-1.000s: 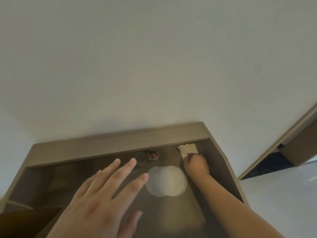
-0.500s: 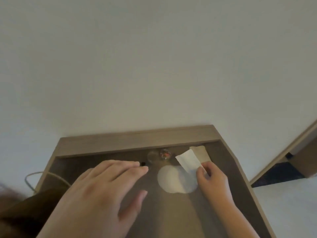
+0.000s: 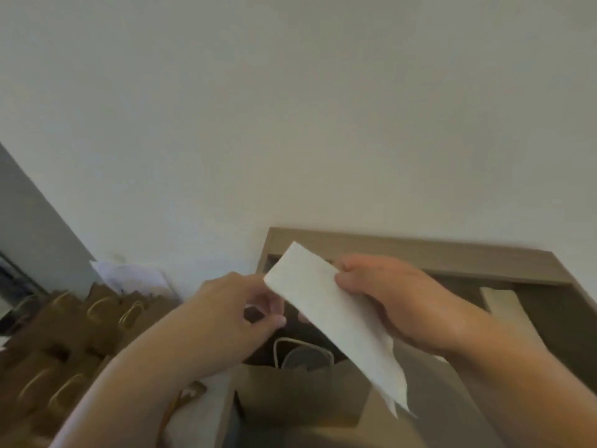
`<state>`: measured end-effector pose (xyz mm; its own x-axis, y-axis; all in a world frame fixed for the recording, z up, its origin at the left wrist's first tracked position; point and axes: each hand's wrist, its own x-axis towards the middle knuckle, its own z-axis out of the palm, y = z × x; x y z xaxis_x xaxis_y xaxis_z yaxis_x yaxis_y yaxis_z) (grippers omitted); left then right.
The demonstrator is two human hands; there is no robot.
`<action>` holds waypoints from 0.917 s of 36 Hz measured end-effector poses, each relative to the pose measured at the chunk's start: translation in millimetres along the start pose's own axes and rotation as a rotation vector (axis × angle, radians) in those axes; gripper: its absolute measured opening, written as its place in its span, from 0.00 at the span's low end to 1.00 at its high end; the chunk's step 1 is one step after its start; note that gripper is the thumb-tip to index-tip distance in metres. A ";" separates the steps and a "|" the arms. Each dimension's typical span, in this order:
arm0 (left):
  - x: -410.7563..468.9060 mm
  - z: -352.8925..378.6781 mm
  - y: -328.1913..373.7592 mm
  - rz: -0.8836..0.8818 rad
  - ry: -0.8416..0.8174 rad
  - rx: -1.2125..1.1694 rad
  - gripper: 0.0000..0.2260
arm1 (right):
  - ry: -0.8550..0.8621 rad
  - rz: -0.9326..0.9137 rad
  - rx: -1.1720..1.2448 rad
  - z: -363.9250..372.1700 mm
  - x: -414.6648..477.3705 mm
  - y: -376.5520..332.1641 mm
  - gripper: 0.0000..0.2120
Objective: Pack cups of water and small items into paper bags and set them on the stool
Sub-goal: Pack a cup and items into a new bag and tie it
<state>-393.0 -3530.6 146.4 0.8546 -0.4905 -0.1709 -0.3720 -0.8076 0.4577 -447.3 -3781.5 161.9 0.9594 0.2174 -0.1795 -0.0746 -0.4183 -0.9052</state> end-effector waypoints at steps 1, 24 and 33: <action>1.8 4.2 -7.8 0.013 -0.010 0.058 0.16 | -0.034 0.022 -0.103 7.3 9.4 -6.0 0.26; -19.4 19.9 -70.3 0.272 -0.081 -0.322 0.35 | -0.228 0.223 -0.822 76.3 80.5 -32.4 0.18; -25.7 46.9 -99.5 0.181 0.142 -0.390 0.40 | 0.523 0.002 -0.212 23.3 -15.5 19.8 0.20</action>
<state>-394.9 -3453.1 64.3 0.8395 -0.5410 0.0510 -0.3788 -0.5154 0.7687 -470.0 -3772.6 137.8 0.9704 -0.2271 0.0828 -0.0719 -0.5982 -0.7981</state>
